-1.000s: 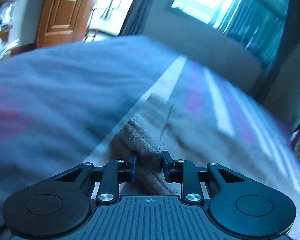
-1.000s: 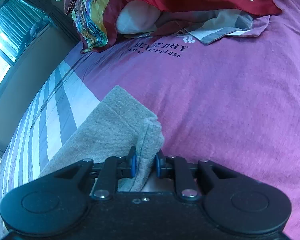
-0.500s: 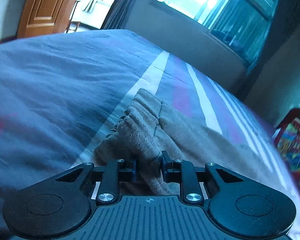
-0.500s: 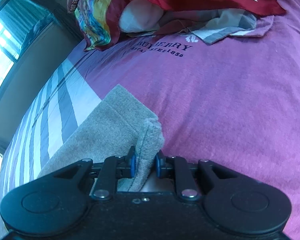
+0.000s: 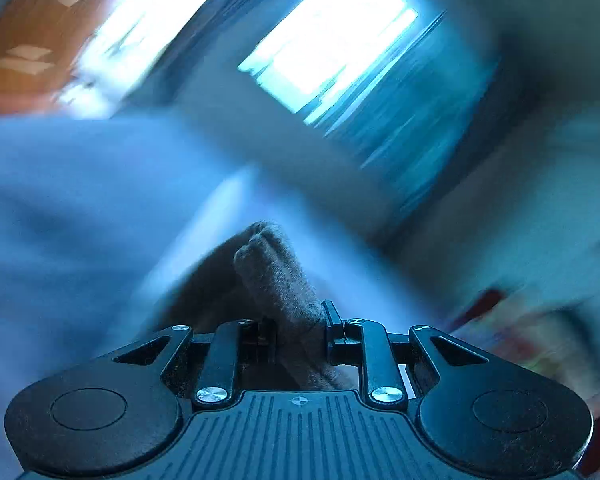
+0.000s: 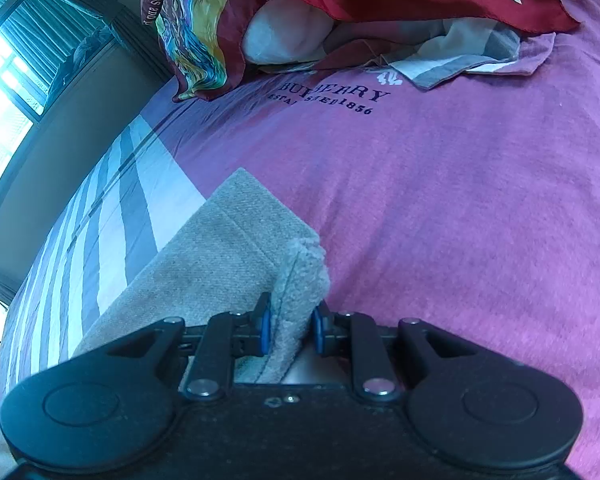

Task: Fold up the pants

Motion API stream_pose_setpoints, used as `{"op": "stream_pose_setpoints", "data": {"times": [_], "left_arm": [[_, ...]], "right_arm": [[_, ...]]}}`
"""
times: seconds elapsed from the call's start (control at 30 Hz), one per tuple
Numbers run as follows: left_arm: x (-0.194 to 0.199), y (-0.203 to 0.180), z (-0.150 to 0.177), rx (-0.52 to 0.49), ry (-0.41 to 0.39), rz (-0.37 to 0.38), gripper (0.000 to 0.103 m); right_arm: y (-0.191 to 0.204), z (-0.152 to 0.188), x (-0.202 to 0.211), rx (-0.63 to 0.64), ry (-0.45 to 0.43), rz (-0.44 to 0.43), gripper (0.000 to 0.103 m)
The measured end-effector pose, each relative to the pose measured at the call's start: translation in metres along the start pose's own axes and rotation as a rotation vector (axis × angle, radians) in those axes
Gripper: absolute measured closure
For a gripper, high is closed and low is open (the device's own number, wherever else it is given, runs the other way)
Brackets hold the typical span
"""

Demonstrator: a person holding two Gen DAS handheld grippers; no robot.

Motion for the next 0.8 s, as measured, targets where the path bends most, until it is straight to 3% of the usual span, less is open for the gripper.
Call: {"op": "stream_pose_setpoints", "data": {"times": [0.03, 0.07, 0.3, 0.37, 0.5, 0.6, 0.67, 0.8], "left_arm": [[-0.015, 0.012, 0.011, -0.051, 0.125, -0.13, 0.082], [-0.025, 0.02, 0.024, -0.093, 0.203, -0.178, 0.082], [-0.016, 0.008, 0.026, -0.132, 0.162, -0.183, 0.082], [-0.019, 0.009, 0.032, -0.209, 0.201, -0.23, 0.078], [-0.004, 0.004, 0.025, -0.146, 0.16, -0.242, 0.072], [0.025, 0.001, 0.025, -0.116, 0.067, -0.264, 0.059], [0.038, 0.005, 0.03, -0.057, 0.03, -0.246, 0.045], [0.015, 0.007, 0.048, -0.087, 0.157, -0.284, 0.045]], "right_arm": [[0.0, 0.0, 0.0, -0.001, -0.001, -0.001, 0.085], [0.0, 0.0, -0.001, 0.0, -0.001, -0.001, 0.084], [0.0, 0.0, -0.002, 0.0, -0.002, -0.002, 0.083], [0.001, 0.0, -0.001, 0.003, -0.004, -0.001, 0.083], [-0.003, 0.001, -0.001, -0.011, -0.008, -0.017, 0.083], [-0.004, 0.002, 0.001, -0.016, -0.01, -0.026, 0.083], [-0.006, 0.002, 0.001, -0.024, -0.009, -0.036, 0.083], [-0.01, 0.004, 0.001, -0.035, -0.019, -0.062, 0.083]]}}
Point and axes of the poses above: each gripper's, at about its wrist camera, not at the fingertips, and x roughly against the way its jaws point, y to its left, z to its underside, the point moved 3 cm from there along -x, roughly the way its jaws point
